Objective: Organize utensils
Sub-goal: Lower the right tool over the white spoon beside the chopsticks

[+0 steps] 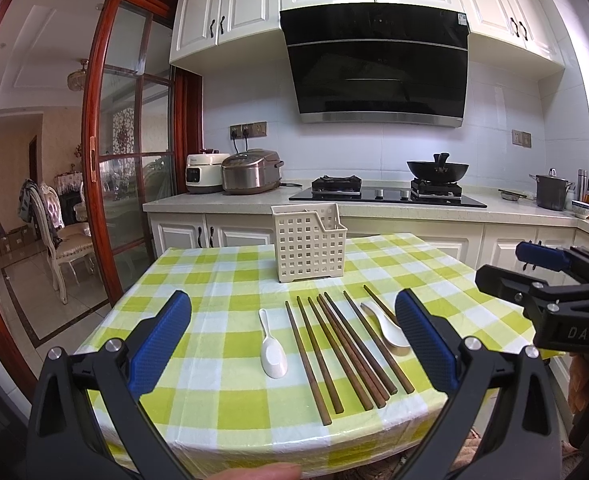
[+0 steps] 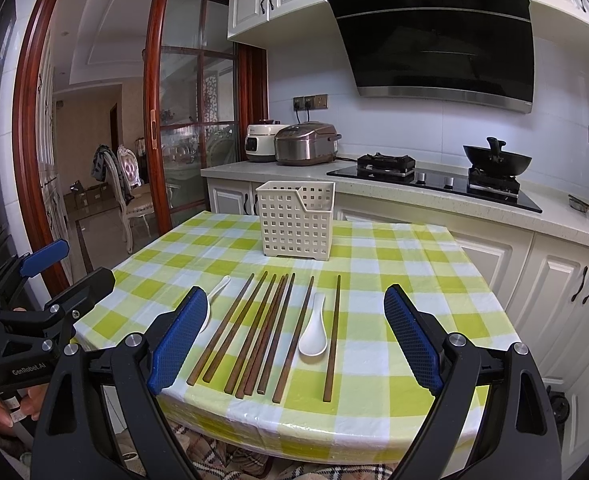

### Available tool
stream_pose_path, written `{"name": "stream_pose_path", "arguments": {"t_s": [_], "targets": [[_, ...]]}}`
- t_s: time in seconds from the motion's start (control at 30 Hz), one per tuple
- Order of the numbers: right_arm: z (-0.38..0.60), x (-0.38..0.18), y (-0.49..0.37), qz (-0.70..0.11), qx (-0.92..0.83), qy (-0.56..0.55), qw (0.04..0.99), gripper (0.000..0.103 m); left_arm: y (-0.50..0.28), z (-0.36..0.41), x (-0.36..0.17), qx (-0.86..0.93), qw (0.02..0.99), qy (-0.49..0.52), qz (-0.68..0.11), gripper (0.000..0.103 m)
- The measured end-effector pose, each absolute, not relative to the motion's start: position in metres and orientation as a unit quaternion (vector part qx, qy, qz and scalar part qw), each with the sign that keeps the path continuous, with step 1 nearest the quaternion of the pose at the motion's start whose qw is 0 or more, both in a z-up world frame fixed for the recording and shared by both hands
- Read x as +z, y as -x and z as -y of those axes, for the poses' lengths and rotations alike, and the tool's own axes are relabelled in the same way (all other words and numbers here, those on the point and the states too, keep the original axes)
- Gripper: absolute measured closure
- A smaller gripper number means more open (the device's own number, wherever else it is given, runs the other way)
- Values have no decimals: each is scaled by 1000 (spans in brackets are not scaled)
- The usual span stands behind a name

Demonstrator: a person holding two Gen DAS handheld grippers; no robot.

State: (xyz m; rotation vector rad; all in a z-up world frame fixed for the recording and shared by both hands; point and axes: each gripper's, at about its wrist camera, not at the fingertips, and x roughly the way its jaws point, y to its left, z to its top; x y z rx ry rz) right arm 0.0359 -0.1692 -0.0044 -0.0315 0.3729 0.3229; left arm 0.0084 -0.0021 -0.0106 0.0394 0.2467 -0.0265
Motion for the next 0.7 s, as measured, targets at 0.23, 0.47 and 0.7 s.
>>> {"name": "stream_pose_path", "arguments": {"t_s": [0.23, 0.47, 0.7], "targets": [[174, -23, -65, -234, 143, 5, 962, 18, -29, -11, -21, -14, 987, -17, -161, 4], [163, -46, -111, -279, 137, 3, 950, 18, -71, -28, -48, 16, 972, -26, -233, 4], [160, -68, -172, -330, 123, -8, 936, 18, -112, -59, -75, 15, 957, 29, -289, 4]]}}
